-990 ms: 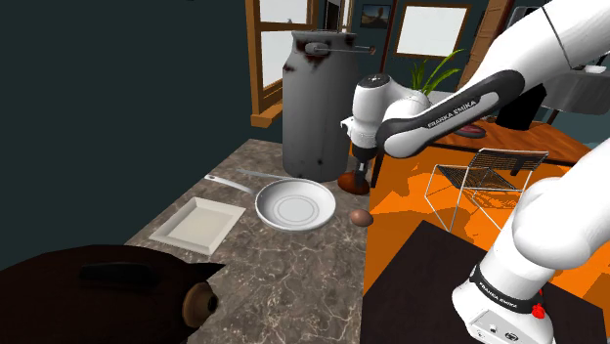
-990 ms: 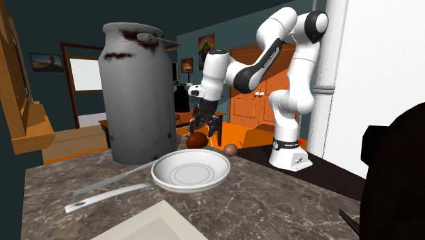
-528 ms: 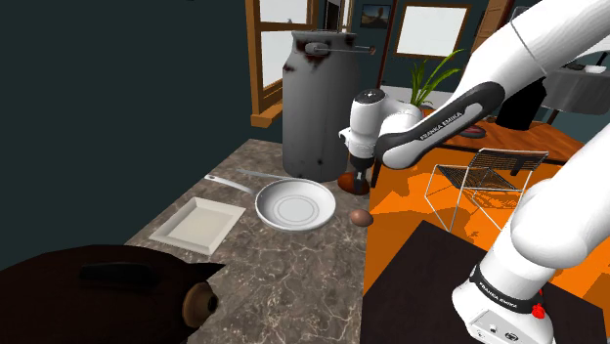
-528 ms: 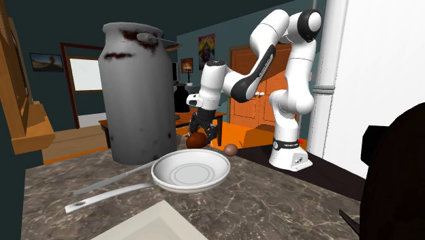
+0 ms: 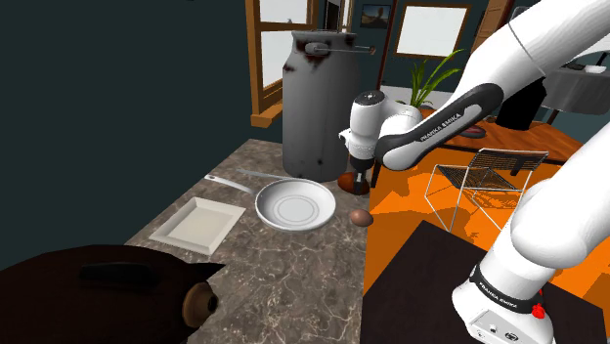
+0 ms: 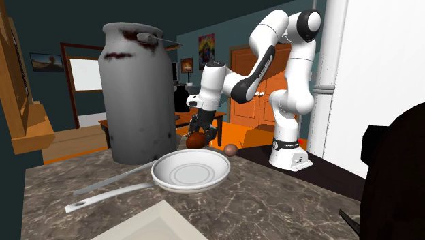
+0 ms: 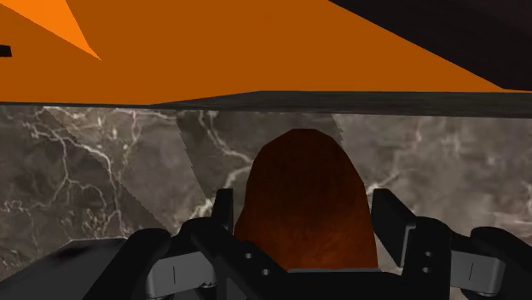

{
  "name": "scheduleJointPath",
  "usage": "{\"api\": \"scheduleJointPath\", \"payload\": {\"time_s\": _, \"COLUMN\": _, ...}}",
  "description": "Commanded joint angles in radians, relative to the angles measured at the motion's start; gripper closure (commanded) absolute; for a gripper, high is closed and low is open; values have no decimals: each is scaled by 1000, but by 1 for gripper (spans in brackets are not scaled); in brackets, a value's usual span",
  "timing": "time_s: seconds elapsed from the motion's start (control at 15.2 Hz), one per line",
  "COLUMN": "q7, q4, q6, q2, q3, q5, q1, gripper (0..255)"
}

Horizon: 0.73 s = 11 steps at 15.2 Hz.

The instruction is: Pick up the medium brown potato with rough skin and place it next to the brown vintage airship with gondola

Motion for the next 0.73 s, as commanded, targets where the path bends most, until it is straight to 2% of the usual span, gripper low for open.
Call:
{"api": "scheduleJointPath", "payload": {"time_s": 0.0, "q7": 0, "q4": 0, "q6": 0, "q2": 1, "q3": 0, "q5": 0, "q1": 0, "gripper": 255}}
{"api": "scheduleJointPath", "payload": {"time_s": 0.53, "q7": 0, "q4": 0, "q6": 0, "q2": 1, "q3": 0, "q5": 0, "q1": 0, "gripper": 255}}
{"api": "scheduleJointPath", "payload": {"time_s": 0.66, "q7": -20, "q4": 7, "q6": -27, "q2": -22, "q3": -2, "q5": 19, "q1": 6, "gripper": 255}}
